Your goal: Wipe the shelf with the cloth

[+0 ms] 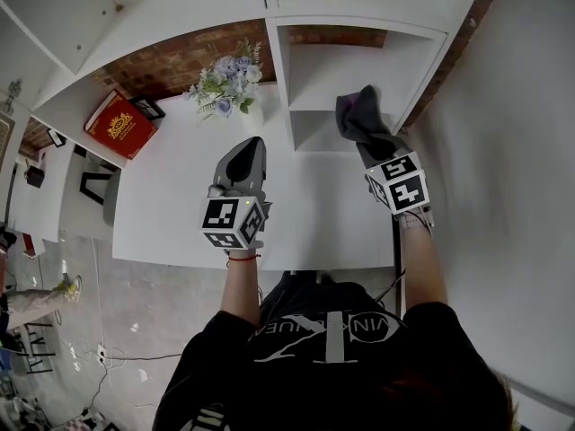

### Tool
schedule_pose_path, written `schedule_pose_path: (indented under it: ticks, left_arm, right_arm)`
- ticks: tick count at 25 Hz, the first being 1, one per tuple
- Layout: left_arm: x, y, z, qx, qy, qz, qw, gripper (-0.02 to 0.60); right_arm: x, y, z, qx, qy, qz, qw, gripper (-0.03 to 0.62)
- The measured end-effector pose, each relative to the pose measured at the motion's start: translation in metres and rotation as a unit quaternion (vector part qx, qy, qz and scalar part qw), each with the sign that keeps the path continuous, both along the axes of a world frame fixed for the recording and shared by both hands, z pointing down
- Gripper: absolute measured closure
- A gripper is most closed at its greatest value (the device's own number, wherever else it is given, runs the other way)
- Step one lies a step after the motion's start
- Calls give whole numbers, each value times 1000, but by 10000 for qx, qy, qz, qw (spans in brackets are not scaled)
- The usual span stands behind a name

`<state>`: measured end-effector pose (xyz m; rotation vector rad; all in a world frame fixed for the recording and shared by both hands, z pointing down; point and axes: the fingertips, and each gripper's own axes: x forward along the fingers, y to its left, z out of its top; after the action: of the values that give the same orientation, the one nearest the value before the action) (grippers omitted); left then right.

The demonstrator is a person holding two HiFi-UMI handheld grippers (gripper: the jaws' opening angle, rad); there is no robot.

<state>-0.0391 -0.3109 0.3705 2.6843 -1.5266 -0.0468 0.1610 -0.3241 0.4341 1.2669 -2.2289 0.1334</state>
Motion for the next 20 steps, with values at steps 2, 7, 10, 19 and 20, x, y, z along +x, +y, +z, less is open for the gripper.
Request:
schedule_pose_path:
  ticks: [2,7,10,19,20]
  left_arm:
    - [-1,3,0,-26,20,-23,10000,571]
    - [0,13,3,-50,-6,-42,10000,571]
    - [0,18,6,-88,-12,-65,9999,571]
    - [-2,31,10,-147,-22,-125,9998,571]
    - [-2,32,11,-149,-19,-129,9998,571]
  right_arm:
    - [3,7,-1,-51,-261,70,9996,533]
    - [6,22,6,-154,-552,155,9982,533]
    - [5,28,11,-223,-696,138,9972,533]
    - [2,42,17,-353,-1042,183,9938,534]
    - [2,43,17,-361,-1109,187,9930,534]
